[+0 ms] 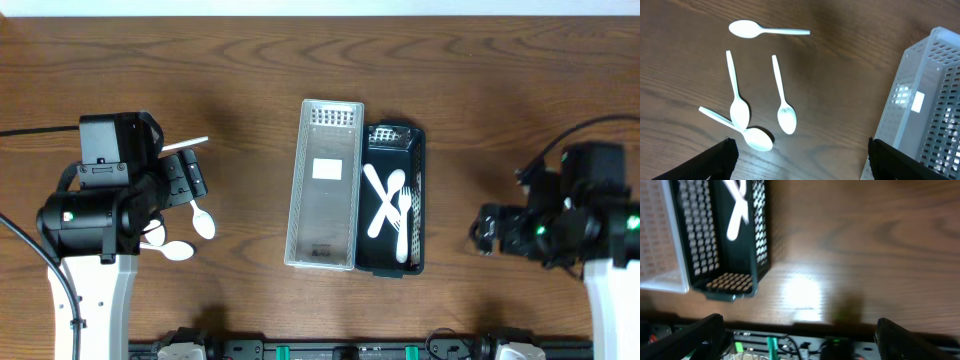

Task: Pack container
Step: 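Lower the right gripper onto the white fork at right and grasp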

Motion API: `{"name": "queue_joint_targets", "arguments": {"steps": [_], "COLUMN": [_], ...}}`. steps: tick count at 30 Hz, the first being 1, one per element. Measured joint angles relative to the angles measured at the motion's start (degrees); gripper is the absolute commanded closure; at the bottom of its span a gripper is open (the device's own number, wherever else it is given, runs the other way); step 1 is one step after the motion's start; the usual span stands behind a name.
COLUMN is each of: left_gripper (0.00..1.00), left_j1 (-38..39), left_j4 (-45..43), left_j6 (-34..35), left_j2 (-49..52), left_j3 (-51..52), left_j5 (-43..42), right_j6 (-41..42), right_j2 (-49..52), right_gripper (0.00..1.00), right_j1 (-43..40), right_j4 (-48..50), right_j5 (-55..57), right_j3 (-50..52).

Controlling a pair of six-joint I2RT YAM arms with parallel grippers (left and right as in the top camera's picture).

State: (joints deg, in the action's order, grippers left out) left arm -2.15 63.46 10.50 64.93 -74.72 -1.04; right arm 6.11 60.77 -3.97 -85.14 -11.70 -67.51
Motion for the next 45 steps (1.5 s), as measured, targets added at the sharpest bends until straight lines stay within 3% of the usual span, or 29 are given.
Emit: {"name": "queue_joint_targets", "arguments": {"steps": [7,13,19,27,35,45], "left_gripper": [0.14,0.14,0.14,0.13,0.14,0.14], "left_j1": [0.0,0.0,0.0,0.0,0.0,0.0], "left_j4": [-0.2,0.4,0.2,0.2,0.4,0.6], "left_j6": [0.0,0.0,0.0,0.0,0.0,0.0], "left_j2": [-0.2,-0.2,-0.2,-0.2,-0.2,-0.2], "left_j3": [0.0,0.0,0.0,0.0,0.0,0.0], "left_j5": [0.0,0.0,0.0,0.0,0.0,0.0], "right_j6": [11.5,11.7,1.7,-18.3,-29.0,-44.6], "right_j2": [-5.5,-1.8,7.0,20.1,30.3,32.7], "right_gripper": [0.01,0.01,0.01,0.03,0.01,0.01], "right_j1": [1.2,-4.2,-15.3,-28.7,-30.1,-30.7], "right_j4": [7.7,20.0,26.2,34.9,37.3,42.0], "right_j5": [6.0,10.1,14.7,17.1,16.7,21.0], "right_j3": [9.4,10.3,10.3,10.3,10.3,10.4]}}
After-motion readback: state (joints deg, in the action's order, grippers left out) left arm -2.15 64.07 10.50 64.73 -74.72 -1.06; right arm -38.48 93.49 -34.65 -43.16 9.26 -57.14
